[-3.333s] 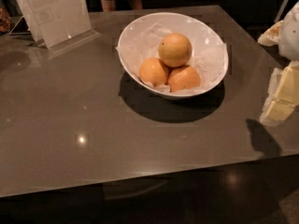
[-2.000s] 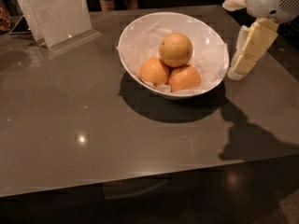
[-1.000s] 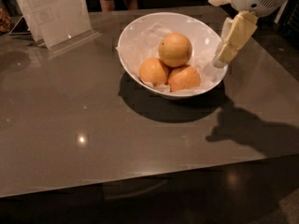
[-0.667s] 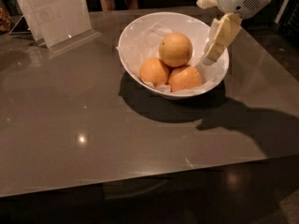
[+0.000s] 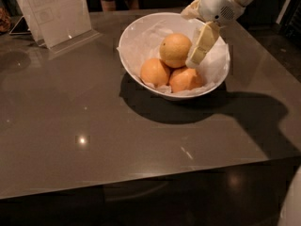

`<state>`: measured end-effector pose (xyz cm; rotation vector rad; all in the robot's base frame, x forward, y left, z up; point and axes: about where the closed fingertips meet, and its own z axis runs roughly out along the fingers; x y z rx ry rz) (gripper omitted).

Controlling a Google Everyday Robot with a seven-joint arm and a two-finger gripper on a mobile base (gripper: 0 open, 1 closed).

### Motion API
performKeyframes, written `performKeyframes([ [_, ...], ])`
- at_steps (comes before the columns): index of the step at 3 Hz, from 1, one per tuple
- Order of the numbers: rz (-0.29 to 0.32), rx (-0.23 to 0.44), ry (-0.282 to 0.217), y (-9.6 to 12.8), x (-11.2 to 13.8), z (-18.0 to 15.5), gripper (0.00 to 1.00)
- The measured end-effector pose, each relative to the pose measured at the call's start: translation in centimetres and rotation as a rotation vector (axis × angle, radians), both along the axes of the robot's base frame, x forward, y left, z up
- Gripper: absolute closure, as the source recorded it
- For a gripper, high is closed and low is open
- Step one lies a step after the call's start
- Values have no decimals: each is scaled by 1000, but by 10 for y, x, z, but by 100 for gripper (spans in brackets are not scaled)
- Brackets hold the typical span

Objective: Pick orange from white bowl

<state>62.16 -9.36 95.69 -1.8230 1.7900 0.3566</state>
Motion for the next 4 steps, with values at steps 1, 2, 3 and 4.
performKeyframes([
  [1, 8, 12, 61, 7, 5, -20, 0],
  [2, 11, 25, 108, 13, 8, -36, 0],
  [3, 11, 25, 108, 13, 8, -36, 19],
  [4, 11, 25, 108, 13, 8, -36, 42],
])
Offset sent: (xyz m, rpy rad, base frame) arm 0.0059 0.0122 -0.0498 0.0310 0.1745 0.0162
